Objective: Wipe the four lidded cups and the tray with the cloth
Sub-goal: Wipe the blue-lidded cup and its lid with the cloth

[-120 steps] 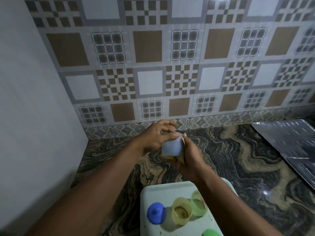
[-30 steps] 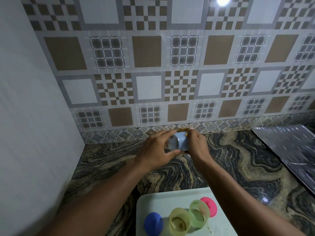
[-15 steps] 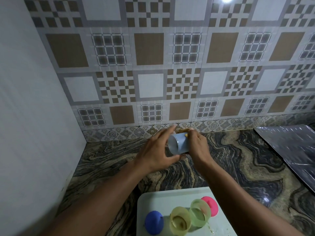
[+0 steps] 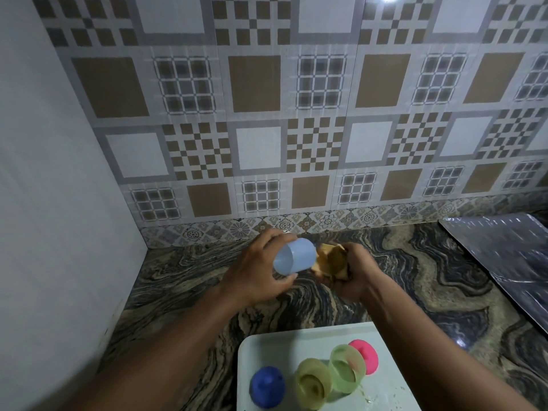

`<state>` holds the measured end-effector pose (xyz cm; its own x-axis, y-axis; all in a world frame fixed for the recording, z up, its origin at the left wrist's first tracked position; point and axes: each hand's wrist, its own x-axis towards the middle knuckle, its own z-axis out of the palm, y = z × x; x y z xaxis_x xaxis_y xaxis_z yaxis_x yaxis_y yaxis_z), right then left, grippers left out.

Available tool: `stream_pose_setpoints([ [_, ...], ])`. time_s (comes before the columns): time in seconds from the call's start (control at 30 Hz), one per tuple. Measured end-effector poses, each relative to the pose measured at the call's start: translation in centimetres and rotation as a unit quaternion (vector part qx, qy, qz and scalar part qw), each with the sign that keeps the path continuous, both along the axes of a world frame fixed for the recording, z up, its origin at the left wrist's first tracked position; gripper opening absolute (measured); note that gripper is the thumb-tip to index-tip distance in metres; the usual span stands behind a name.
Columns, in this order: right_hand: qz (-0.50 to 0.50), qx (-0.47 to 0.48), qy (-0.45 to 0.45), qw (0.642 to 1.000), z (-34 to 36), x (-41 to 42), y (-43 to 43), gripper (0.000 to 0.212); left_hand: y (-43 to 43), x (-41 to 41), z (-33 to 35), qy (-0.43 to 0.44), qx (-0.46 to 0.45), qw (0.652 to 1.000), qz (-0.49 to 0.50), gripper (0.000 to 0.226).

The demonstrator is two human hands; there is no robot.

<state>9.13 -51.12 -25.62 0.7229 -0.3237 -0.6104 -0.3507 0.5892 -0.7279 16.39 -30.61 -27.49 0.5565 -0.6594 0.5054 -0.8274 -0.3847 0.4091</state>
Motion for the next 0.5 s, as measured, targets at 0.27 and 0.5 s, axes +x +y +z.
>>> stream_pose_setpoints([
  [0.27, 0.037, 0.123, -0.066, 0.990, -2.5, -1.9, -1.4, 0.067, 2.8, 2.9, -3.6, 0.245, 0.266, 0.929, 0.076, 0.078],
  [0.5, 0.092, 0.099, -0.049, 0.990, -5.2, -2.4, 0.2, 0.049, 2.1, 2.7, -8.7, 0.254, 0.296, 0.915, 0.098, 0.084],
])
